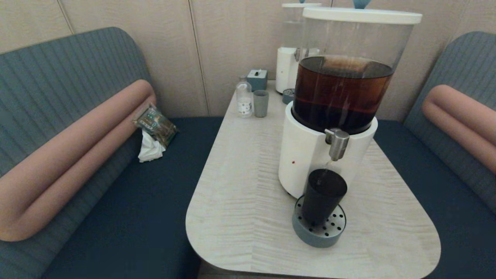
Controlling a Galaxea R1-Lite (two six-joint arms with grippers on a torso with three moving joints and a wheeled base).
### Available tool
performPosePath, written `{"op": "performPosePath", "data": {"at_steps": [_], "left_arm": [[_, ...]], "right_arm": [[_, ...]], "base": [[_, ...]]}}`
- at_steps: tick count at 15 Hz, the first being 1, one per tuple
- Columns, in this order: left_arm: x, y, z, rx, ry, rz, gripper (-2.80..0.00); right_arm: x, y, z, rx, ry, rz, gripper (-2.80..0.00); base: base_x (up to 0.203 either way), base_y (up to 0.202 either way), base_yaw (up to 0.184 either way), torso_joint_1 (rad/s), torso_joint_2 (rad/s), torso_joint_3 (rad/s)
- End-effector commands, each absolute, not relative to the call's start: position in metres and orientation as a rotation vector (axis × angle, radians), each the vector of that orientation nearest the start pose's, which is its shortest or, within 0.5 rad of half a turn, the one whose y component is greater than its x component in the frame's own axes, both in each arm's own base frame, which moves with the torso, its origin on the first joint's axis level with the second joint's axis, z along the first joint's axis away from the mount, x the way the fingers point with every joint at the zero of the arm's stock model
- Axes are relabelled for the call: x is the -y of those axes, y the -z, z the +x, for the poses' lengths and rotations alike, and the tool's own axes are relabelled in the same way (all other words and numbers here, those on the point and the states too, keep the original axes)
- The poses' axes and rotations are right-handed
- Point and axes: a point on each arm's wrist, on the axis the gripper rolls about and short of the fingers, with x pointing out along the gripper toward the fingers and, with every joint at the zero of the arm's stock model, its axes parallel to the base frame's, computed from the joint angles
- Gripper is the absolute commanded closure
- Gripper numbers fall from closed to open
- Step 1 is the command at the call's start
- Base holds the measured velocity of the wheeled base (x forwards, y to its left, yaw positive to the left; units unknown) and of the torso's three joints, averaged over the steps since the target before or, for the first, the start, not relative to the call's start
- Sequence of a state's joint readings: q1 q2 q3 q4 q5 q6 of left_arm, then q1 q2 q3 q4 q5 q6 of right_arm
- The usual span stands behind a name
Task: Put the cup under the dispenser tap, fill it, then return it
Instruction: Turn off the faucet
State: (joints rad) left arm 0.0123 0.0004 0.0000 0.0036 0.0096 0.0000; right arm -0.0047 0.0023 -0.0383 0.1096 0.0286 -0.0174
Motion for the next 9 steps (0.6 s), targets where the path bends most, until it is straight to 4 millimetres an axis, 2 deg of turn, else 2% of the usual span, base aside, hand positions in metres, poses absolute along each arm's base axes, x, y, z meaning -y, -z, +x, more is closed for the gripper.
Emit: {"op": "performPosePath", "data": {"at_steps": [1, 7, 8, 9], "left_arm": [[0.0, -0.076, -0.023, -0.002, -0.022, -0.002, 0.0], [0.0, -0.075, -0.023, -0.005, -0.029, -0.001, 0.0], [0.0, -0.081, -0.024, 0.013, -0.022, 0.0, 0.0], [0.001, -0.097, -0.029, 0.058, -0.003, -0.002, 0.0]], "right_arm": [[-0.001, -0.075, -0.026, -0.08, -0.018, 0.004, 0.0], [0.0, -0.075, -0.026, -0.069, -0.011, 0.025, 0.0], [0.0, -0.075, -0.026, -0.069, -0.011, 0.027, 0.0], [-0.001, -0.075, -0.026, -0.068, -0.012, 0.025, 0.0]], "base": [[0.0, 0.0, 0.0, 0.0, 0.0, 0.0], [0.0, 0.0, 0.0, 0.0, 0.0, 0.0], [0.0, 0.0, 0.0, 0.0, 0.0, 0.0], [0.0, 0.0, 0.0, 0.0, 0.0, 0.0]]}}
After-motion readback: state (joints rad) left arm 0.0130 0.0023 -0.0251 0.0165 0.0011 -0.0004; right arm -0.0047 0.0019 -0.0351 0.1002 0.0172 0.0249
